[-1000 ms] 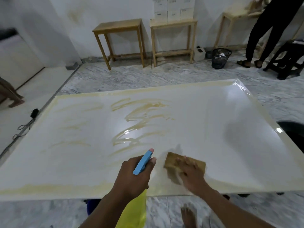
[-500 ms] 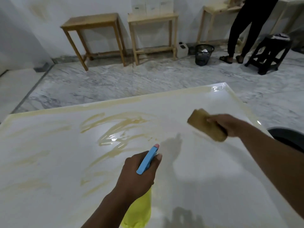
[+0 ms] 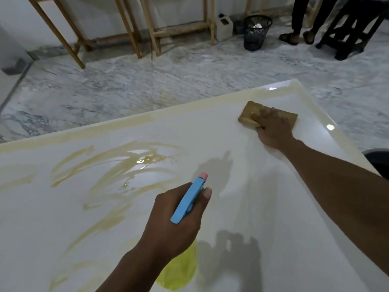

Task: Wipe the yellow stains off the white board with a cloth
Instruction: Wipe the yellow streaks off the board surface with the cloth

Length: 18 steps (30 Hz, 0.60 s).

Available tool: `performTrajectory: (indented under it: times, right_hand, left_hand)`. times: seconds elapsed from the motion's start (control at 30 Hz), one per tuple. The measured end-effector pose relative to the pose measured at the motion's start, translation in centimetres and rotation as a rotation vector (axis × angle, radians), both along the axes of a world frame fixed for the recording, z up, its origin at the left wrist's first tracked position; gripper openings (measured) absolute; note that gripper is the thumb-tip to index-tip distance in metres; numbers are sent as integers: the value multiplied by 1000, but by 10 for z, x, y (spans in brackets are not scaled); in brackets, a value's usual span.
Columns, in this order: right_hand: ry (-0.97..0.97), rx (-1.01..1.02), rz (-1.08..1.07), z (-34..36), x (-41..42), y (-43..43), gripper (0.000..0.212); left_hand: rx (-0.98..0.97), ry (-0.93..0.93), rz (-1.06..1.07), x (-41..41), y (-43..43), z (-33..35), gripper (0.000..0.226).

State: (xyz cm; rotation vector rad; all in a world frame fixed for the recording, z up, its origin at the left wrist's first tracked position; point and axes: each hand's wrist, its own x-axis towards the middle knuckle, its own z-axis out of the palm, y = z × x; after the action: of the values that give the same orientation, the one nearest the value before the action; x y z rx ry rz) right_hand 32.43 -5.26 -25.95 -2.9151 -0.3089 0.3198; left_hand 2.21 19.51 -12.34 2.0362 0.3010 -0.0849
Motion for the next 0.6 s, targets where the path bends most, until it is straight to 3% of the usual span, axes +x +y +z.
performTrajectory:
  times: [0.17,0.43,0.53,0.6]
  right_hand:
    - [-72,12,36,-3,-110,16,60]
    - [-12,103,110,1,-382,41,65]
    - [1,215,172,1,-482,50,65]
    - [111,300,174,8,-512,52,65]
  left_hand:
    - [29,40,-17,-37,-2,10,59]
    - [26,7,-24,-168,0,43,47]
    - [46,25,-13,-221,3,47,26]
    - [24,42,-29,-245,3,51,15]
